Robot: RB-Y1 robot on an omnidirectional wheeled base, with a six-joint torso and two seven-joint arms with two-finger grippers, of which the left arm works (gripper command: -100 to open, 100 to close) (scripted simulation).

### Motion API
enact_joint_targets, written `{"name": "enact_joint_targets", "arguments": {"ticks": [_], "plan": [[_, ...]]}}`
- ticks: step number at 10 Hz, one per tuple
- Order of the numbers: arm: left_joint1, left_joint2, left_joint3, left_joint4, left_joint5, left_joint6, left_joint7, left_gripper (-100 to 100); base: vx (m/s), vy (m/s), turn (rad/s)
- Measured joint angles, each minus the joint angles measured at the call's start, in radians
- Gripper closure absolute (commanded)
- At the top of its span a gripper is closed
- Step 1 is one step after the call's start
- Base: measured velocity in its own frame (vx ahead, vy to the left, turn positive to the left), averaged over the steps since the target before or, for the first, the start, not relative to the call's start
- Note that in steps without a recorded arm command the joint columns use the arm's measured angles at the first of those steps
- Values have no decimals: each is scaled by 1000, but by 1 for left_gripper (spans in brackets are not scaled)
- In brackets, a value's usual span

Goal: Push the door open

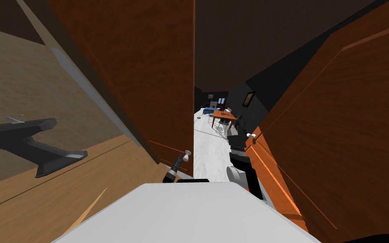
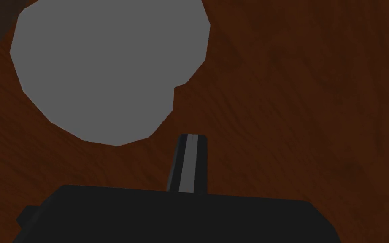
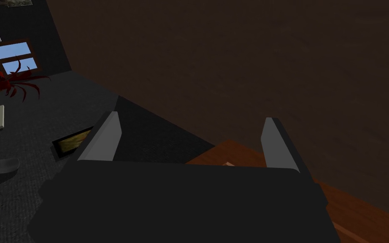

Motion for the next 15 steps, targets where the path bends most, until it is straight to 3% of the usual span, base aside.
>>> {"name": "enact_joint_targets", "arguments": {"ticks": [15], "plan": [[87,118,70,-51,-157,-83,-381,-100,-44,-56,67]]}}
